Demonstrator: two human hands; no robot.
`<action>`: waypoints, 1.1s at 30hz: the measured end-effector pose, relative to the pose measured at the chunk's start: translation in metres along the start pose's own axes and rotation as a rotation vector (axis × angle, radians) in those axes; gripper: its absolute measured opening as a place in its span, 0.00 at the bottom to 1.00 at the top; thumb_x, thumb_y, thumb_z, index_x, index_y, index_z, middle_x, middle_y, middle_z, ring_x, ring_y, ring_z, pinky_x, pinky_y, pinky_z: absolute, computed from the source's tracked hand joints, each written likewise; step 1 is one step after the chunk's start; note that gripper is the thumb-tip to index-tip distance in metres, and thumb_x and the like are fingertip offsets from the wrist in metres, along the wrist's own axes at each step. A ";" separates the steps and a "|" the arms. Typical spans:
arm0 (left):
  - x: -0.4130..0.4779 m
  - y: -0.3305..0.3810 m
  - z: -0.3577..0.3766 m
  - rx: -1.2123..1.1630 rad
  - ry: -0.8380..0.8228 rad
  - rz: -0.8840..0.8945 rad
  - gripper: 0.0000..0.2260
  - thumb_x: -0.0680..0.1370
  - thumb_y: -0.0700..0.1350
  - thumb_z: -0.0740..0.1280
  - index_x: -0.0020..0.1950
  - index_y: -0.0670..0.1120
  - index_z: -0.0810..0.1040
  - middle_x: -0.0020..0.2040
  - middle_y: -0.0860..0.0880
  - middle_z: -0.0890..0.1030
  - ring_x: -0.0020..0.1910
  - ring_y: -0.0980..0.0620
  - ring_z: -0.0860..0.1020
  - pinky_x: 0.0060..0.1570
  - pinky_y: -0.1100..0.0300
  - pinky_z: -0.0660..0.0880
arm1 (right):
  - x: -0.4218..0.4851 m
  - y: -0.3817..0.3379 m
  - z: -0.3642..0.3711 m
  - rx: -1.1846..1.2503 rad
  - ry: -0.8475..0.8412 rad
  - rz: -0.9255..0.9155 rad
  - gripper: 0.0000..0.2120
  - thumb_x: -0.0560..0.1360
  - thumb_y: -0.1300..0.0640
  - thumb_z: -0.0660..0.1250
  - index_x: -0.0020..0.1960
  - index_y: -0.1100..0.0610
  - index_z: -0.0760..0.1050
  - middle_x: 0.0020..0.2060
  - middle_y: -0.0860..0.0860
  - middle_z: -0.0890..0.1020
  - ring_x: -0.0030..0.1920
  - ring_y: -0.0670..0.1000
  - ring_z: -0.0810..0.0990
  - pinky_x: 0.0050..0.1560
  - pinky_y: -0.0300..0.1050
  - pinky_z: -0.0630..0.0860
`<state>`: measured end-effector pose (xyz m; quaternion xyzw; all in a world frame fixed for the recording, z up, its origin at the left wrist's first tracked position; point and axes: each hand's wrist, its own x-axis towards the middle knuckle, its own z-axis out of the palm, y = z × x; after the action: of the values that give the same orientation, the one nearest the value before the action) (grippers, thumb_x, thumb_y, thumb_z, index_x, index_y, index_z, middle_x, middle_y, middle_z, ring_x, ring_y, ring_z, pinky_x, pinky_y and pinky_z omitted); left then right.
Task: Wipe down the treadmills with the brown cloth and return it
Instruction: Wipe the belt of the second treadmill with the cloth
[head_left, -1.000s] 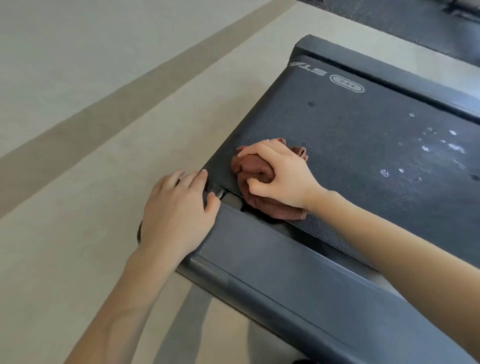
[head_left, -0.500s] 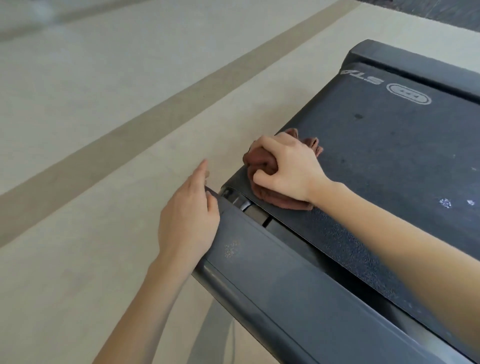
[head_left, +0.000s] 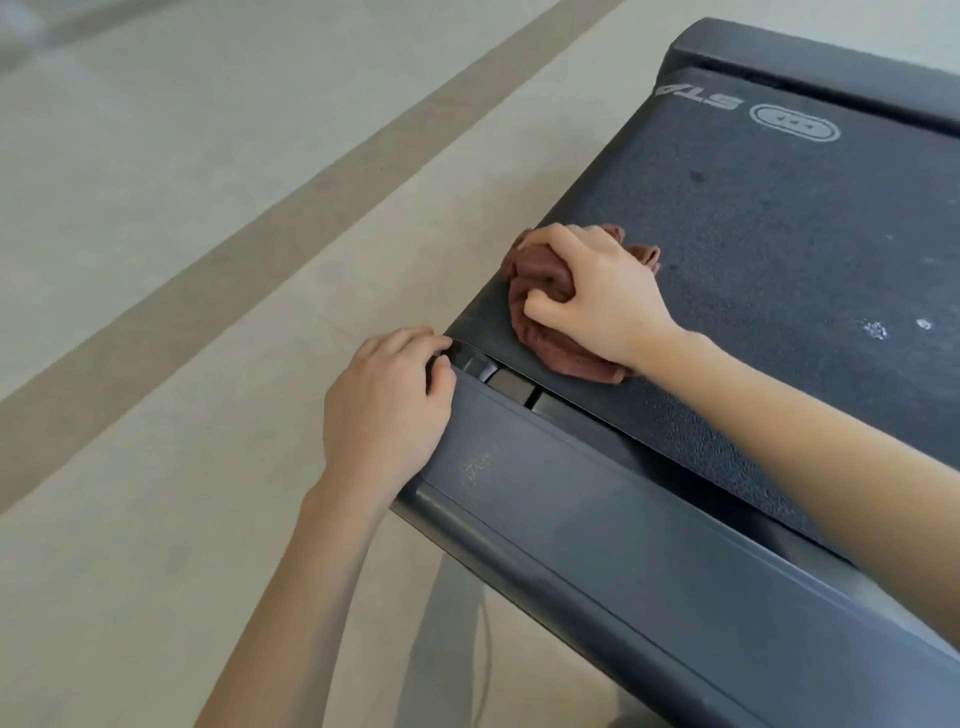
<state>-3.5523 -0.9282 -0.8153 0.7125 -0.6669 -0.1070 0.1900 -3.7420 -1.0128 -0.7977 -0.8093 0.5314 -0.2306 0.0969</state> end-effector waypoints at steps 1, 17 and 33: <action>0.001 -0.001 0.000 0.005 0.001 0.004 0.14 0.79 0.49 0.56 0.60 0.55 0.77 0.62 0.59 0.75 0.62 0.55 0.69 0.48 0.60 0.65 | -0.008 -0.002 -0.001 0.000 0.016 0.013 0.17 0.71 0.51 0.65 0.59 0.53 0.73 0.52 0.50 0.78 0.56 0.53 0.72 0.50 0.51 0.71; 0.021 0.046 0.001 -0.007 -0.005 0.352 0.16 0.77 0.47 0.62 0.62 0.44 0.77 0.66 0.46 0.74 0.66 0.46 0.68 0.66 0.48 0.63 | -0.133 0.056 -0.066 -0.101 0.067 0.084 0.18 0.67 0.50 0.62 0.53 0.56 0.78 0.48 0.50 0.80 0.50 0.55 0.76 0.54 0.48 0.71; 0.028 0.094 0.058 0.188 -0.242 0.402 0.32 0.72 0.65 0.37 0.76 0.57 0.48 0.78 0.55 0.45 0.76 0.54 0.41 0.73 0.46 0.39 | -0.121 0.121 -0.083 -0.194 0.196 0.410 0.18 0.71 0.51 0.66 0.60 0.52 0.72 0.55 0.50 0.76 0.55 0.54 0.71 0.52 0.47 0.67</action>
<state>-3.6593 -0.9669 -0.8262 0.5620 -0.8202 -0.0891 0.0591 -3.9197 -0.9466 -0.8059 -0.6639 0.7109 -0.2317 0.0116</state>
